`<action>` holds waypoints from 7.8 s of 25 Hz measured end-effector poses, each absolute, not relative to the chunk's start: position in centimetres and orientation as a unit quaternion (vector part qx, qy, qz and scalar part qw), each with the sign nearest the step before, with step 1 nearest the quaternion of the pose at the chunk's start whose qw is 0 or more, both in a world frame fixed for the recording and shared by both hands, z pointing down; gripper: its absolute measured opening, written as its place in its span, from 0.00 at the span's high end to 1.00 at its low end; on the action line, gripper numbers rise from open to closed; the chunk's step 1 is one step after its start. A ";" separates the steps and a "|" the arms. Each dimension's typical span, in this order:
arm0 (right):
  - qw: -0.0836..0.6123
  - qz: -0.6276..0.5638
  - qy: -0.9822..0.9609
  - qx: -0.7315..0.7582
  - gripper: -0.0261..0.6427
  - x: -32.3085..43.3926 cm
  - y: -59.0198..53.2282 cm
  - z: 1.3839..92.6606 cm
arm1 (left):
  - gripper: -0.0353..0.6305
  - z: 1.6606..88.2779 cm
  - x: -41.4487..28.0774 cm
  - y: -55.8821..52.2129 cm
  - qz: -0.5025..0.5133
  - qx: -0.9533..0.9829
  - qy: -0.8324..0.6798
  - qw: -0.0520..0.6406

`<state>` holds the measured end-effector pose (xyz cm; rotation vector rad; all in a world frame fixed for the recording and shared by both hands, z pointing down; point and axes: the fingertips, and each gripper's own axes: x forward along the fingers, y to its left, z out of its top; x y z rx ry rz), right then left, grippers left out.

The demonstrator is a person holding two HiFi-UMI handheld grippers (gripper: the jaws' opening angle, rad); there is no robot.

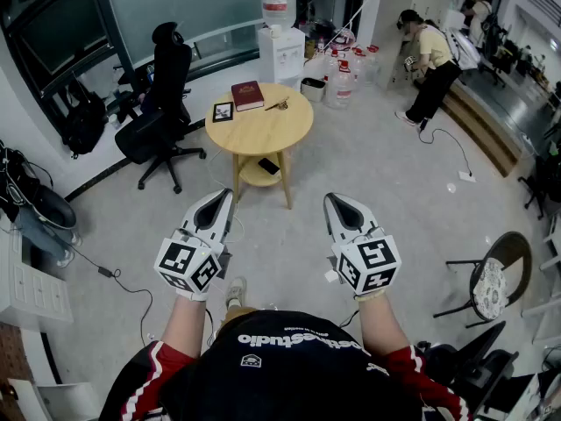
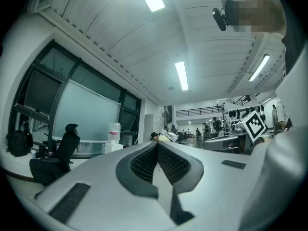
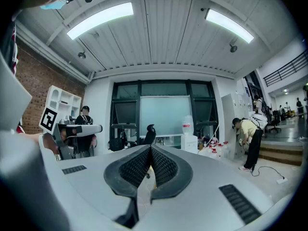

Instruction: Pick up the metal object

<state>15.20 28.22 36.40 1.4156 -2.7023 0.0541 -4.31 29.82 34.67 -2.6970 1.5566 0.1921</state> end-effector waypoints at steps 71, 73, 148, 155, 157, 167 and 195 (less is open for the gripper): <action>0.079 0.043 -0.868 0.489 0.92 16.9 14.4 39.2 | 0.92 35.8 -3.9 11.8 0.072 -0.884 0.461 -0.015; 0.084 0.043 -0.868 0.487 0.92 16.2 12.7 38.8 | 0.92 35.8 -4.7 10.1 0.073 -0.883 0.464 -0.021; 0.103 0.026 -0.888 0.447 0.91 3.1 -30.4 38.3 | 0.92 38.0 -17.4 -31.9 0.066 -0.871 0.485 -0.046; 0.127 0.036 -0.891 0.434 0.79 3.9 -32.3 40.4 | 0.92 38.3 -15.5 -32.9 0.059 -0.874 0.480 -0.046; 0.134 0.037 -0.891 0.432 0.78 4.4 -32.8 41.0 | 0.92 38.6 -15.0 -33.0 0.054 -0.875 0.479 -0.046; 0.203 0.029 -0.890 0.407 0.78 6.2 -36.3 45.8 | 0.92 40.9 -11.9 -35.0 0.024 -0.878 0.476 -0.038; 0.299 0.010 -0.904 0.307 0.77 5.8 -49.0 60.6 | 0.92 47.3 -8.1 -44.1 -0.017 -0.854 0.516 -0.063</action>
